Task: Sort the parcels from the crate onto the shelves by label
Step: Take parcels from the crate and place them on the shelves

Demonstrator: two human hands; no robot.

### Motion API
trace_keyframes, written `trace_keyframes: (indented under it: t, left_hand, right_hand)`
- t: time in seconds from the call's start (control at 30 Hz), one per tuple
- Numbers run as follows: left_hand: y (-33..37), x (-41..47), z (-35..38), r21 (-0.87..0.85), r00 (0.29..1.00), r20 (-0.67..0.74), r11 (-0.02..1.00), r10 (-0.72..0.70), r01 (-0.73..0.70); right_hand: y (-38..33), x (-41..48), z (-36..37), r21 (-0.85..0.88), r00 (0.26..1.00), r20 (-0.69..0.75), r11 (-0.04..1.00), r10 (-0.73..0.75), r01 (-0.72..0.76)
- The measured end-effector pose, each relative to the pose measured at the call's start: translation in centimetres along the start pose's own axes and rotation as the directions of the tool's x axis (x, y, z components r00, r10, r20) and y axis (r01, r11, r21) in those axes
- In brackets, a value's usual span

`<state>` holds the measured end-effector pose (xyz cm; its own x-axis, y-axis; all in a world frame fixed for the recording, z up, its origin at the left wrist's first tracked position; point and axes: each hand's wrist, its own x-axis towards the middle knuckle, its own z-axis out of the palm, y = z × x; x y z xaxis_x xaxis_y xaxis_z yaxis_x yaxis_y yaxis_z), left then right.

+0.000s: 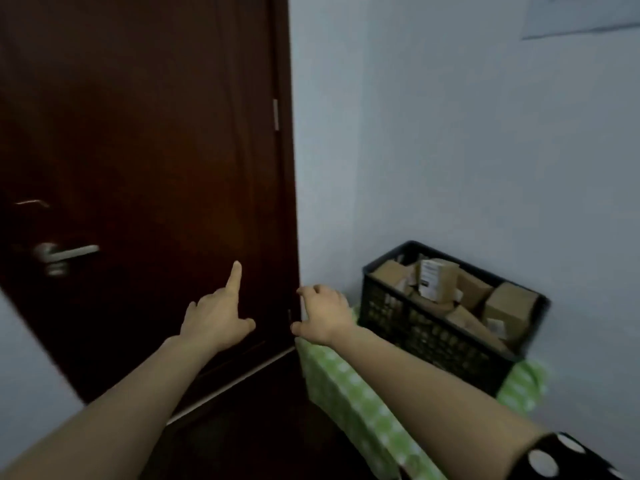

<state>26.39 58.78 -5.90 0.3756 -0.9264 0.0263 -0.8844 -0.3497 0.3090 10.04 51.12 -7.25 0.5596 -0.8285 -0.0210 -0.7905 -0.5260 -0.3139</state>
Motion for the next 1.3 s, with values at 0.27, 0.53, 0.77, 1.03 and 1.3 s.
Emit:
trace_keyframes:
  t: [0.27, 0.53, 0.77, 1.03, 1.3]
  left_hand:
    - [17.5, 8.5, 9.6, -0.024, 0.956, 0.191, 0.975, 0.221, -0.221]
    - [25.6, 19.1, 16.5, -0.032, 0.871, 0.353, 0.935, 0.341, -0.353]
    - [29.2, 34.3, 22.9, -0.052, 0.813, 0.423, 0.906, 0.401, -0.420]
    - [28.0, 45.6, 28.2, -0.064, 0.764, 0.502, 0.899, 0.404, -0.433]
    - [28.6, 45.2, 28.6, -0.171, 0.821, 0.451, 0.937, 0.349, -0.305]
  right_hand:
    - [20.0, -0.7, -3.3, 0.168, 0.951, -0.005, 0.937, 0.310, -0.305]
    - [32.7, 4.3, -3.1, 0.301, 0.834, 0.016, 0.792, 0.552, -0.531]
    - [42.2, 16.8, -2.6, 0.362, 0.708, -0.055, 0.675, 0.704, -0.643]
    - [49.8, 26.6, -1.0, 0.318, 0.577, 0.040, 0.537, 0.816, -0.781]
    - [50.1, 25.8, -0.8, 0.635, 0.528, -0.099, 0.462, 0.844, -0.619]
